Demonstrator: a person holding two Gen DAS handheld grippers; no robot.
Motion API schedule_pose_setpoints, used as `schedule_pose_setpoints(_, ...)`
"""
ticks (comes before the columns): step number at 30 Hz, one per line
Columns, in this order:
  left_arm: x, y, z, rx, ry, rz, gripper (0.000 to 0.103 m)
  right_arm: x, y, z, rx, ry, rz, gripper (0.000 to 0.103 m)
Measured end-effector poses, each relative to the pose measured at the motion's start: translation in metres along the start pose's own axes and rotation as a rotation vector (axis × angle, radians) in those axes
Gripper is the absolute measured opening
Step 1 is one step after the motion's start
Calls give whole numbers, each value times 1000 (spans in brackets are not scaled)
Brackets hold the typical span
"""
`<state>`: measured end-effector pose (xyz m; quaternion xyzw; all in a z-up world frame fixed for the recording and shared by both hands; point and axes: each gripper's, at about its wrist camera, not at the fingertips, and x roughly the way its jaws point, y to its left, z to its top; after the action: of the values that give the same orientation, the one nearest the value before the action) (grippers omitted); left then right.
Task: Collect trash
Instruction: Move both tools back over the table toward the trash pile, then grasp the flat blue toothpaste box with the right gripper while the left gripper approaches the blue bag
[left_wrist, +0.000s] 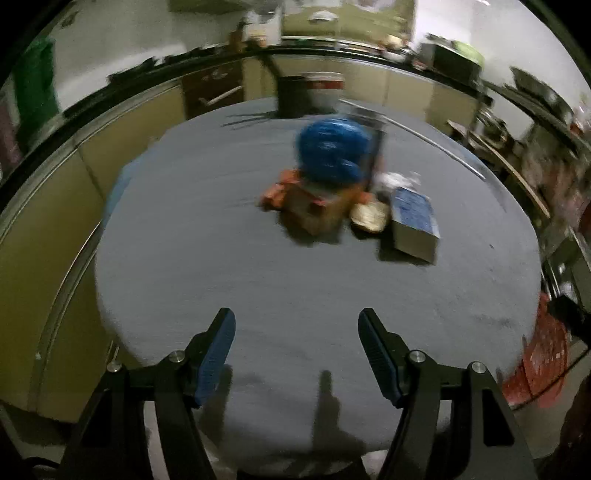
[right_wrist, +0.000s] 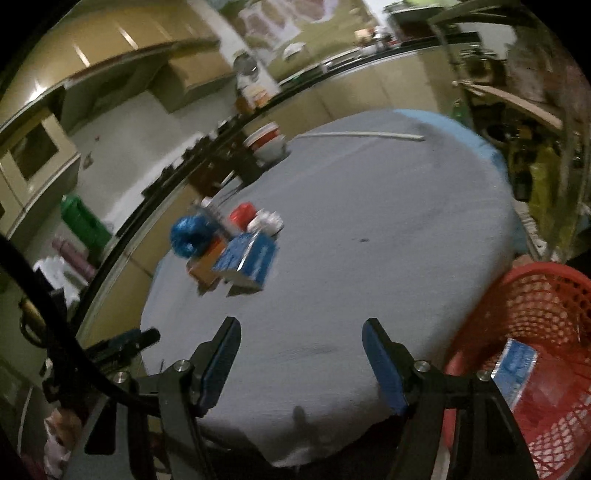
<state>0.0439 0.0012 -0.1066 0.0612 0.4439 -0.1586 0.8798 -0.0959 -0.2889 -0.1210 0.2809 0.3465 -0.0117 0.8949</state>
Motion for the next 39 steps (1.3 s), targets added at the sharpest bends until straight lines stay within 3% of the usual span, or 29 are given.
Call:
schedule_pose_setpoints(10,2,43,1,-96,1,16,70,45,49,22,-123,47,35,72)
schedule_pose_setpoints(16,9,49,1,-117,15,19,70,91,62,50,-81,107,26,72)
schedule_pose_setpoints(22,6,50,0,-113,14,11,70,140,91,71,-30,159,-49,72)
schedule_pose_setpoints(31,-11,69,10,-146,-16,11,70,199,119,79,-5,216,-306,72)
schedule_pose_setpoints(35,-16,72,31,-161,-34,-26,72,202,119,77,-19,176,-343,69)
schedule_pose_setpoints(39,-11,60,65,-150,-46,-73,75,194,110,77,-21,170,-319,65)
